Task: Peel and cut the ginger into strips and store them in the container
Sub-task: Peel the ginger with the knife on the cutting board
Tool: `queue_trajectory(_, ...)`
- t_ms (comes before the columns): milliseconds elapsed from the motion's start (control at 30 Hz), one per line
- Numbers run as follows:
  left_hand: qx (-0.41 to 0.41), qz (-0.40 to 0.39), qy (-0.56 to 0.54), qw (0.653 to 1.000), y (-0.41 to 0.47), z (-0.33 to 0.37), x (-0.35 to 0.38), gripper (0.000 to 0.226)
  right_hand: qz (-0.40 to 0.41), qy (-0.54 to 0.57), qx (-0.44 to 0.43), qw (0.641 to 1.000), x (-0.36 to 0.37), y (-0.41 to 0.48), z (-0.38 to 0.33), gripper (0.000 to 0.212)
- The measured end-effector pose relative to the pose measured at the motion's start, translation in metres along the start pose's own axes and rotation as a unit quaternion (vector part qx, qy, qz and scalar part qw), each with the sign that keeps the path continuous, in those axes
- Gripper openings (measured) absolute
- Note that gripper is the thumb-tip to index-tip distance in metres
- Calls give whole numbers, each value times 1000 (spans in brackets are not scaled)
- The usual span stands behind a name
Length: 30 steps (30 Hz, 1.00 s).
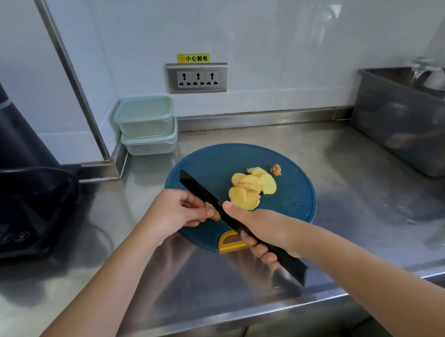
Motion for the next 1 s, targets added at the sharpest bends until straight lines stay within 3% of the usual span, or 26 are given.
queue_trajectory(367,-8,13,64,998,7,-2,-3,29,1,2,-24,1000,-6,-2,0,68)
queue_trajectory(1000,-1,9,67,998,11,-6,-5,37,-15,-6,-49,999,-13,-4,-1,69)
Point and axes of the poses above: each hand's wrist, its own y-axis towards the middle knuckle, its own x-axis out of the palm, z = x × y, the point moved 2 cm from there along y, towards the middle knuckle, and after that the axes turned 15 degrees about -y, right-handed, at the moved point
